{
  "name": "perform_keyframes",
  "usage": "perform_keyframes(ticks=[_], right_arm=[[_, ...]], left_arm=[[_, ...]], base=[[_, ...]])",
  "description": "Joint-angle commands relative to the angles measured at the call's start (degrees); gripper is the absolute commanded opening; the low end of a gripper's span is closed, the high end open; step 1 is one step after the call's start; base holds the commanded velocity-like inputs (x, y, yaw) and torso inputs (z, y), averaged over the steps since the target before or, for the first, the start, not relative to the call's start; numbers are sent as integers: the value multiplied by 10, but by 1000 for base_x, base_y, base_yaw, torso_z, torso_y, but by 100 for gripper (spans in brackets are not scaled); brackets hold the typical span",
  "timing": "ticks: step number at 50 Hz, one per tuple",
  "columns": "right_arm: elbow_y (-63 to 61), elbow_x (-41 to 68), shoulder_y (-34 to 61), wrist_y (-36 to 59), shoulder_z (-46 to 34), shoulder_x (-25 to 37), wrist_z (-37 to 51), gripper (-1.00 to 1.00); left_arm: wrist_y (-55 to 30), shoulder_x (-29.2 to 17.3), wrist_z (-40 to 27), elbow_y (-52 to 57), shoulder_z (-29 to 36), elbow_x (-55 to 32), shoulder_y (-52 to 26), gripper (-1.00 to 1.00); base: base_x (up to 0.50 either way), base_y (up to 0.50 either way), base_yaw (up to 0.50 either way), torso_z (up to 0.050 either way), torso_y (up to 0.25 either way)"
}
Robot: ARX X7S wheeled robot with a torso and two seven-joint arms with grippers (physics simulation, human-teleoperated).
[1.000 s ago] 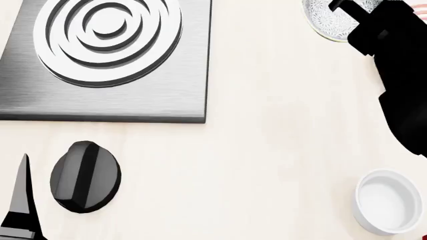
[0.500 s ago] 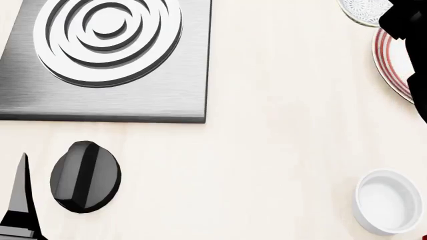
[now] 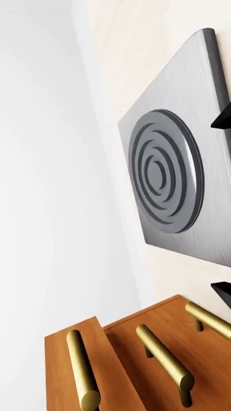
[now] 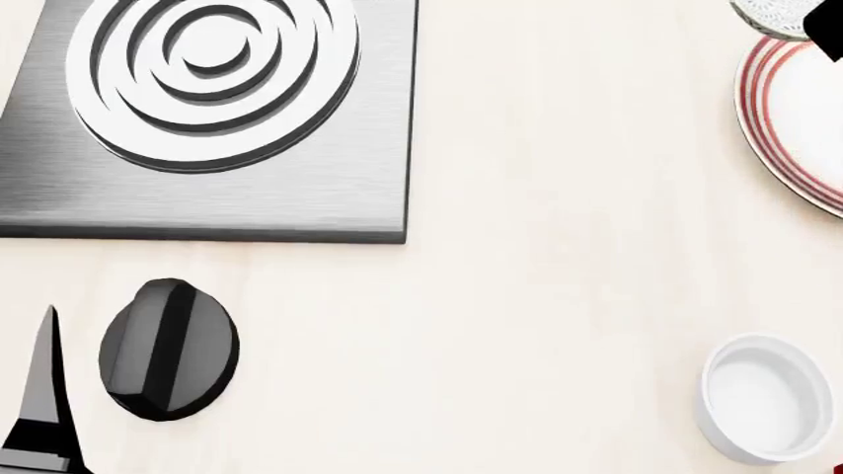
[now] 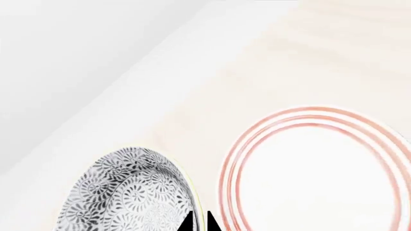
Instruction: Pick the akita bowl next to the ramekin and place it on the plate.
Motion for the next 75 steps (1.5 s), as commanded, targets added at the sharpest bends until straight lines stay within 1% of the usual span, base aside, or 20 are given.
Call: perform_keyframes(ticks=[1,11,31,40,54,64,75], right_arm=[[33,-22,20,-4,19,-14,-11,-100],[90,-34,64,17,3,-29,-7,-100],[201,-57,96,15,-8,-42,-32,-100],[229,-62,104,16,-12,-50,-34,-100],[237,-56,74,-13,5,-43,-39,-100],[227,-50,58,-14,10,-37,-36,-100],[242,-55,60,-15,7,-44,-46,-100]], left_arm=[[-13,9,16,3,-15,-10,1,100],[-16,7,14,4,-13,-13,2,100],[-22,4,12,8,-12,-12,-1,100],[-23,5,13,8,-16,-15,-1,100],[-21,5,12,6,-16,-15,0,100],[-18,2,9,6,-15,-15,0,100],[-14,-1,5,3,-14,-17,1,100]], base=[[0,0,0,0,0],[0,0,0,0,1],[0,0,0,0,1],[0,0,0,0,0],[0,0,0,0,1],[0,0,0,0,0],[0,0,0,0,1]])
